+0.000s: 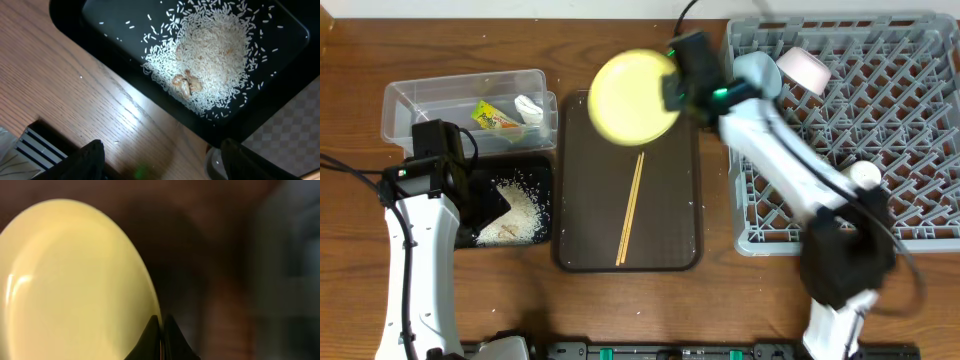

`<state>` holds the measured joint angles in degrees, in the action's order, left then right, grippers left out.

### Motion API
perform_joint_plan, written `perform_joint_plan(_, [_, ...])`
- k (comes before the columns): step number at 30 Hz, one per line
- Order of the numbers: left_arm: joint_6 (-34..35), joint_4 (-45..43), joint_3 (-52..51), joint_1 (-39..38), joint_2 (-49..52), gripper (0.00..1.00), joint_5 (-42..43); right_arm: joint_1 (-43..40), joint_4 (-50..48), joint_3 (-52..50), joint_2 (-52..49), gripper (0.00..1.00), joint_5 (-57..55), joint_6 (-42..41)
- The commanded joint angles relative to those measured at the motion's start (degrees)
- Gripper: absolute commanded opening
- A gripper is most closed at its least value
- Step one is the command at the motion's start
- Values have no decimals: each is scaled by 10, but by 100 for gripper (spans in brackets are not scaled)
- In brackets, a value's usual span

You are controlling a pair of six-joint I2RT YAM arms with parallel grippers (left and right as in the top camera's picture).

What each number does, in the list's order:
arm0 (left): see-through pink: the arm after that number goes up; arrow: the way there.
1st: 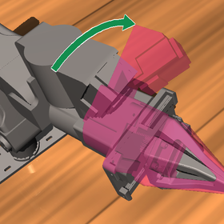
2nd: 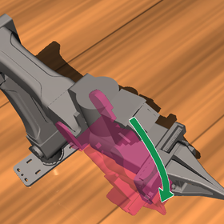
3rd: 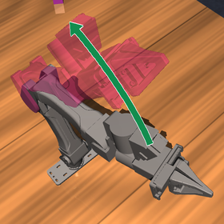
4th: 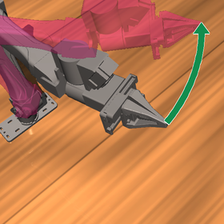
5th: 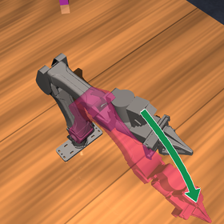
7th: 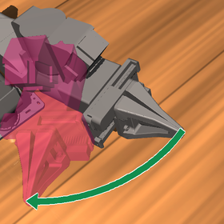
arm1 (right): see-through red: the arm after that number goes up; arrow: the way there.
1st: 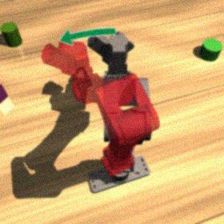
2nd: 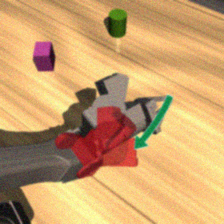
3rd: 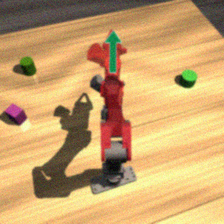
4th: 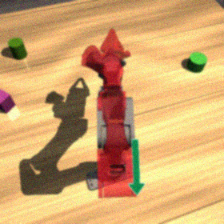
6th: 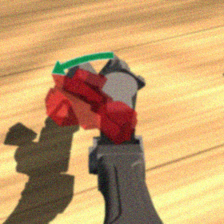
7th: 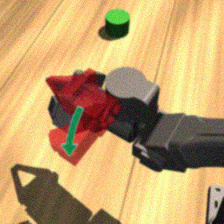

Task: Sort waste into correct bins and load items into the dishwasher rack
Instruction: 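Carry the yellow plate to the rack and stand it upright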

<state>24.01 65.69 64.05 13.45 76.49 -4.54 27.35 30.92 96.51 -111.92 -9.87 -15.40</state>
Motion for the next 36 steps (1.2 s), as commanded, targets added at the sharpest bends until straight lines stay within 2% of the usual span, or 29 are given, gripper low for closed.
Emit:
perform_joint_plan(1, [3,0,-1,3,-4,77,0,-18,21,6,71,1,-116,120])
perform_joint_plan(9, [3,-1,-1,3,-4,77,0,-64,62,6,154,1,-333,263])
perform_joint_plan(14, [3,-2,-1,3,-4,77,0,-82,116,6,163,1,-399,339])
perform_joint_plan(18, [3,-2,-1,3,-4,77,0,-82,198,5,162,1,-402,296])
perform_joint_plan(21, [3,-2,-1,3,-4,77,0,-82,237,2,162,1,-359,255])
perform_joint_plan(25, [3,-2,-1,3,-4,77,0,-82,260,-2,160,1,-344,208])
perform_joint_plan(30, [3,-2,-1,3,-4,77,0,-82,266,-18,160,1,-324,203])
perform_joint_plan(36, [3,-2,-1,3,-4,77,0,-82,265,-26,160,1,-409,195])
